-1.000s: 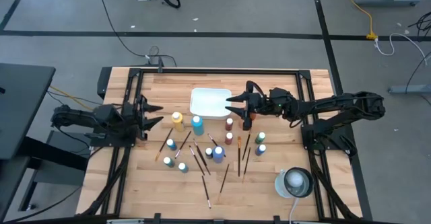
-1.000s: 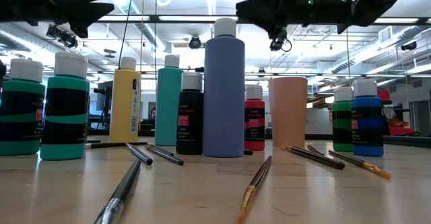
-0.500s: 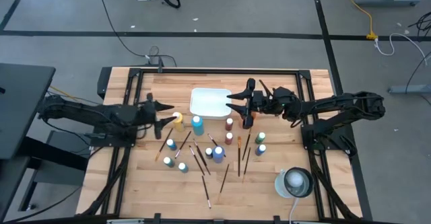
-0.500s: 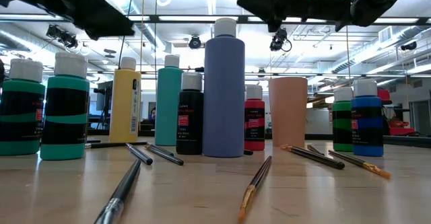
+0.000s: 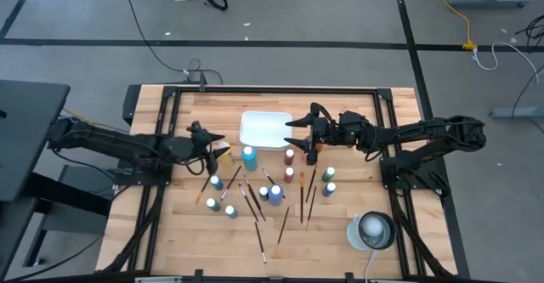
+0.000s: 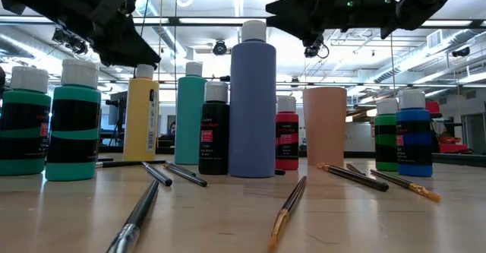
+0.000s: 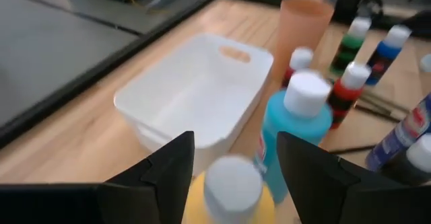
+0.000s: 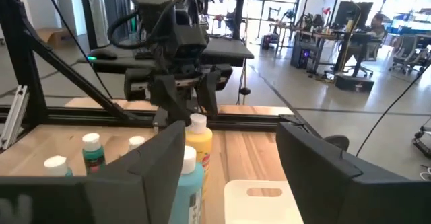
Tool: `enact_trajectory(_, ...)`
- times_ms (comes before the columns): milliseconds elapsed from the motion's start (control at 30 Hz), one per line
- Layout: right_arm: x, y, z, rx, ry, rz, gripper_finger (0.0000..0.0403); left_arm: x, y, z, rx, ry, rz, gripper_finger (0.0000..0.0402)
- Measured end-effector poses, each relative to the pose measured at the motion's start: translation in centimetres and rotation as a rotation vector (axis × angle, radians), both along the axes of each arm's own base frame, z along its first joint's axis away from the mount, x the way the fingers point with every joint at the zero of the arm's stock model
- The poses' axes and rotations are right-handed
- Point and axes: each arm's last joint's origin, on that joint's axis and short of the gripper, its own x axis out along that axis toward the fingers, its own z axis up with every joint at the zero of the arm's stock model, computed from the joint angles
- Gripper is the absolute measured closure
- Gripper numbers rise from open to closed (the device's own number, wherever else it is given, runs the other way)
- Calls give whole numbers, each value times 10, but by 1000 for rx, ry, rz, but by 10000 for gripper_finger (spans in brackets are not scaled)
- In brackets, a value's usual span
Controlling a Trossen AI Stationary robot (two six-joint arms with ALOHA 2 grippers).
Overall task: Pick & Place Paint Supplies
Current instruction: Put the large yellow paint bottle into the bin
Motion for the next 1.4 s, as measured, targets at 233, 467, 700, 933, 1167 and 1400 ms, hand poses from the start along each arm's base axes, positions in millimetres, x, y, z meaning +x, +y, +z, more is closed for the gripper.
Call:
enact_trajectory(233, 0, 0, 0, 3, 2, 0, 165, 5, 0, -13, 5, 95, 22, 180)
enact_trajectory(467, 0, 0, 0, 3, -1, 0, 169, 6, 1, -14, 47, 112, 52, 210)
enact_trajectory(700, 0, 0, 0, 5, 2, 0, 169, 6, 1, -14, 45, 105, 72, 276)
enact_trajectory(933, 0, 0, 0, 29, 0, 1, 169, 6, 2, -4, 89, 16, 103, 276)
enact_trajectory(1167, 0, 0, 0, 30, -3, 1, 170, 10, 3, 47, 219, -83, 86, 276)
enact_trajectory(1400, 0, 0, 1, 29, -8, 1, 170, 16, 7, 93, 335, -130, 90, 276)
